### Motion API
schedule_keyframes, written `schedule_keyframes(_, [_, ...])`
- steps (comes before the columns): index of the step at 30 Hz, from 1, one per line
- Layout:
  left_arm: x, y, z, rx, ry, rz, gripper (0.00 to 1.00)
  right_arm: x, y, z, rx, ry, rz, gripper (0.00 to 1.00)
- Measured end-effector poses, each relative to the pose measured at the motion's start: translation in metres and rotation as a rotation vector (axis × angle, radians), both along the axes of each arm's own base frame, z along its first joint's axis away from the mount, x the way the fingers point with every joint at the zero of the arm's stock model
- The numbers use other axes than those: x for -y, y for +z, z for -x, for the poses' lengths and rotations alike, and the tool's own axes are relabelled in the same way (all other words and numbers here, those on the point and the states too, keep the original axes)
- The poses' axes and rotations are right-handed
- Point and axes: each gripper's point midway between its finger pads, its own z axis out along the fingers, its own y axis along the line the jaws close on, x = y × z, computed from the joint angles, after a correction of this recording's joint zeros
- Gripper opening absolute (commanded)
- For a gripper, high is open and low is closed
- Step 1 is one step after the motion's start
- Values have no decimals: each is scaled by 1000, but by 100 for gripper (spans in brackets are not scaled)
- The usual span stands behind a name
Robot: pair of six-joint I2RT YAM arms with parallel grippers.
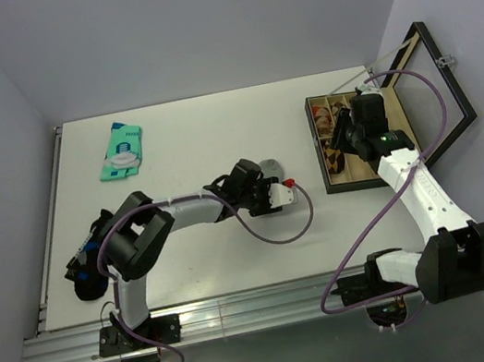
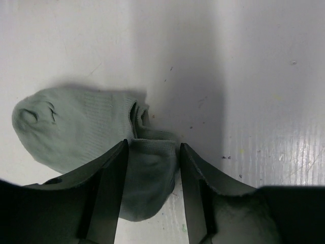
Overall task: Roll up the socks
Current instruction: Move the sock to the center of the board.
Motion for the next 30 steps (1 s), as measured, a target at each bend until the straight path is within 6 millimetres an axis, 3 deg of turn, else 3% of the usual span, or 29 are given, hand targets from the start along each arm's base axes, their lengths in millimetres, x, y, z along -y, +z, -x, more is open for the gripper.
schedule_keyframes(8, [-11, -3, -7, -33, 16, -25, 40, 0, 0, 0, 0, 5, 5, 53])
schedule_keyframes(17, [-23, -7, -12, -113, 52, -64, 12, -2, 1, -1, 6, 15, 0, 51])
schedule_keyframes(22, [-45, -8, -16, -225, 92, -87, 1, -6, 1, -1, 6, 34, -14, 50])
schedule_keyframes(30, [-91, -7, 3, -480, 155, -189, 0, -27, -2, 4, 22, 116, -59, 49])
